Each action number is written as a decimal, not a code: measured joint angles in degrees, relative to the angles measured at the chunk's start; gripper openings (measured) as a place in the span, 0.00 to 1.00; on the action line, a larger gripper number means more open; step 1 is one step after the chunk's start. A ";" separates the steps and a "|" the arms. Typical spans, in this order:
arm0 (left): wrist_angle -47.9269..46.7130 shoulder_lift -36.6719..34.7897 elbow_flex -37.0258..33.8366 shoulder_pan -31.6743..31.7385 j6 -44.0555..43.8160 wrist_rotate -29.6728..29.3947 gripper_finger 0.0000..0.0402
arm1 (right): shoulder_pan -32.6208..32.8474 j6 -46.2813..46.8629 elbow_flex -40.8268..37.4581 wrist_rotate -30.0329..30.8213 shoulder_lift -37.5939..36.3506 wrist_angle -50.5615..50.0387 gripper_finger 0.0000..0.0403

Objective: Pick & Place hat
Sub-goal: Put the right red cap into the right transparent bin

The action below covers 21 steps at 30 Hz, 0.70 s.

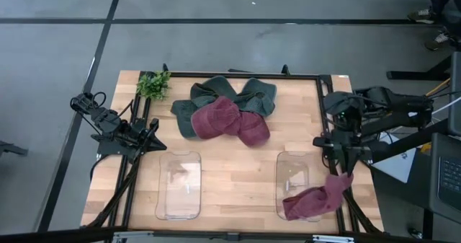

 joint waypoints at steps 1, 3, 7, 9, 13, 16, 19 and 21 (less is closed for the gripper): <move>-0.02 -0.02 0.00 0.00 0.00 0.00 0.03 | 0.15 0.00 -1.02 0.01 -0.50 0.53 0.03; -0.02 0.00 0.00 0.01 0.00 0.00 0.03 | 0.16 -0.01 -3.41 0.00 -1.52 1.99 0.03; -0.02 0.00 0.00 0.01 0.00 0.00 0.03 | 0.14 0.04 -8.95 0.00 -3.64 5.71 0.03; -0.02 -0.01 0.00 0.00 0.00 0.00 0.03 | 0.14 0.09 -11.97 -0.27 -4.71 7.98 0.03; 0.00 0.00 0.00 0.02 0.00 0.00 0.02 | 0.12 0.21 -18.02 -2.05 -6.23 13.52 0.03; 0.00 -0.02 0.00 0.01 -0.01 0.00 0.03 | -0.32 0.26 -22.18 -3.98 -6.84 18.42 0.03; 0.00 0.00 0.00 0.02 -0.02 0.00 0.03 | -1.14 0.28 -26.02 -5.56 -6.97 23.52 0.03; -0.01 0.00 0.00 0.01 0.00 0.00 0.03 | -1.68 0.29 -28.36 -6.08 -6.95 26.56 0.03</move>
